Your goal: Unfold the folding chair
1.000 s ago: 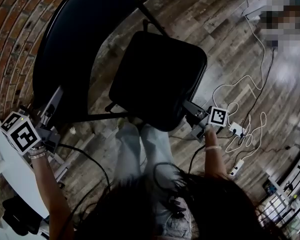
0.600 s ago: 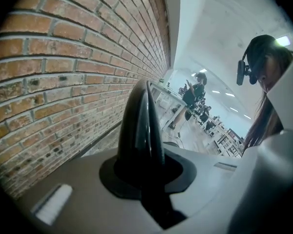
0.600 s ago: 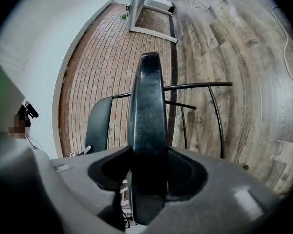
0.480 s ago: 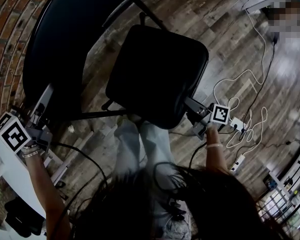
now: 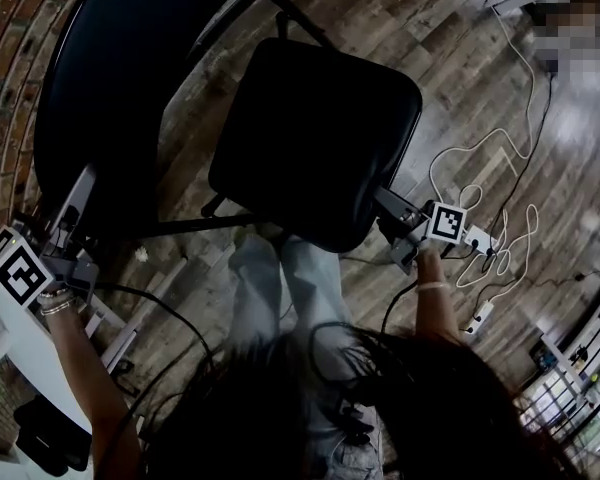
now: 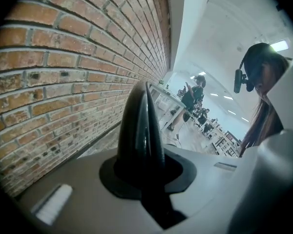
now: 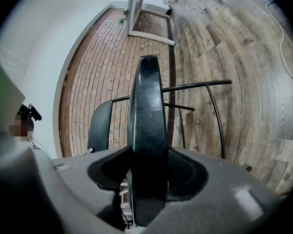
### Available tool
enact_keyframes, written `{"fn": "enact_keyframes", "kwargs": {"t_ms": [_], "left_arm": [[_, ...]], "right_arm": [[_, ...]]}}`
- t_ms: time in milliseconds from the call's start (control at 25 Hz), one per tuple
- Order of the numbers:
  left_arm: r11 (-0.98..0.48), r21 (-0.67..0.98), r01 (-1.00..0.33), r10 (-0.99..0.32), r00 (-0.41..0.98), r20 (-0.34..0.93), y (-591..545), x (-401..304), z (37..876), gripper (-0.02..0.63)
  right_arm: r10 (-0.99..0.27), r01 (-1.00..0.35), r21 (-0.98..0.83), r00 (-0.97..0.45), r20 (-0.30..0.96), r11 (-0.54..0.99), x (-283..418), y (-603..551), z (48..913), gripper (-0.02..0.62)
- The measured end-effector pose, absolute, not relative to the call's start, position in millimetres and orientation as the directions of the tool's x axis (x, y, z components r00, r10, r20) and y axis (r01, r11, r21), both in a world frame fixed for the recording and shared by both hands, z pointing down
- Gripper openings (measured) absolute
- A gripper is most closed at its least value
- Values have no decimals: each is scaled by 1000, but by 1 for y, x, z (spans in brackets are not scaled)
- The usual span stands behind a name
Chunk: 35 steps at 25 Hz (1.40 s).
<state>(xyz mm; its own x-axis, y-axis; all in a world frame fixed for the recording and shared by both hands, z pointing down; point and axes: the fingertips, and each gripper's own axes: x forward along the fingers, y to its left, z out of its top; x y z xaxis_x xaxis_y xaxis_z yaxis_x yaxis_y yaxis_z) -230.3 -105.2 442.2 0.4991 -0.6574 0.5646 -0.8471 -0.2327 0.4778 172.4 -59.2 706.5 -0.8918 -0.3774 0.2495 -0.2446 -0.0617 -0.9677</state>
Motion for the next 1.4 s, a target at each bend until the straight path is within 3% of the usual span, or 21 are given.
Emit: {"fn": "enact_keyframes", "kwargs": {"t_ms": [1400], "left_arm": [[-206,615,-761,-631,584,511,-103,-229,477,55]], "right_arm": [[-418,-216,-970,-875,243,-111,210,-46,754,221]]}}
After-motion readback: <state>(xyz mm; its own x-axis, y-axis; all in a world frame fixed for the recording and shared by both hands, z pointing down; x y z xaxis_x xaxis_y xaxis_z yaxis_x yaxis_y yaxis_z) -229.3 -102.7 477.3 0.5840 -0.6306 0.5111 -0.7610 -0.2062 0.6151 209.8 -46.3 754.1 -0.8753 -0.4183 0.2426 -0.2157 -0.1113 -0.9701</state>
